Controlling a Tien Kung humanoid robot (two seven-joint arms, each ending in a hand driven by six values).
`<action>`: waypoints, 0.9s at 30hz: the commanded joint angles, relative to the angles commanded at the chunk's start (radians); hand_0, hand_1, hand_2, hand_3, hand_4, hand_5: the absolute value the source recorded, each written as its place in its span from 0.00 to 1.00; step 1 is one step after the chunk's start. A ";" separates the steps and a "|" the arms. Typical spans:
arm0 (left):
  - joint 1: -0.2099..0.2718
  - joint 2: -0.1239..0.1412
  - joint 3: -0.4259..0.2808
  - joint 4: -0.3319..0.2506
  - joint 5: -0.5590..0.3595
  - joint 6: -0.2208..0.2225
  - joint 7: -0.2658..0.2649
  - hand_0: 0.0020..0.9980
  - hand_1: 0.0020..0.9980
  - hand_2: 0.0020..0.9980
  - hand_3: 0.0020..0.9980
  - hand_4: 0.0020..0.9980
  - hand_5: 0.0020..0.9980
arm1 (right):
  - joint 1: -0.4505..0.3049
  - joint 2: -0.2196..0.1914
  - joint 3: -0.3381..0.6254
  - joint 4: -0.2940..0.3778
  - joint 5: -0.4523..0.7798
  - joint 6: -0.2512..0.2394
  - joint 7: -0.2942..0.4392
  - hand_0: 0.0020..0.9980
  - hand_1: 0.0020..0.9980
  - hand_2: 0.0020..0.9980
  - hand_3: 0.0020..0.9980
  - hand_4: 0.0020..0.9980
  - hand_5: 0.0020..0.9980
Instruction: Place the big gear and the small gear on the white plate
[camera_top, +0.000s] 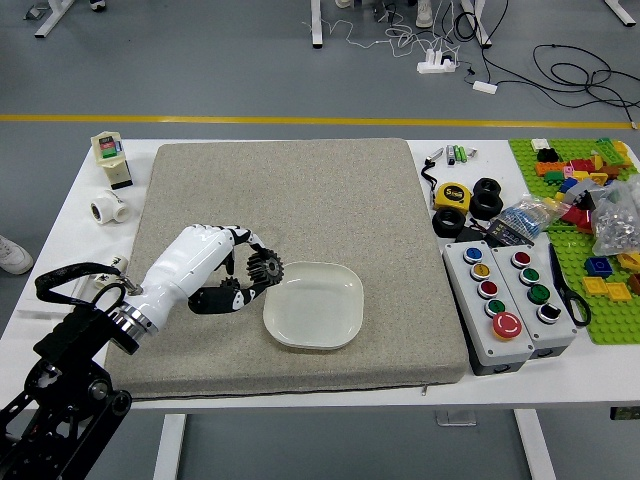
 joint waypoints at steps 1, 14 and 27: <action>-0.003 -0.001 0.017 0.002 0.000 0.004 0.002 0.29 0.31 0.38 0.53 0.49 0.00 | 0.000 0.000 0.000 0.000 0.000 0.000 0.000 0.62 0.61 0.71 0.60 0.80 0.76; -0.158 -0.050 0.275 0.148 0.000 0.064 0.007 0.31 0.35 0.41 0.55 0.47 0.00 | -0.001 -0.002 -0.020 0.000 0.009 -0.003 0.000 0.62 0.61 0.71 0.59 0.80 0.76; -0.212 -0.071 0.264 0.241 0.000 0.070 0.003 0.35 0.45 0.52 0.59 0.63 0.05 | -0.002 -0.005 -0.024 0.000 0.009 -0.003 0.001 0.62 0.61 0.71 0.59 0.80 0.76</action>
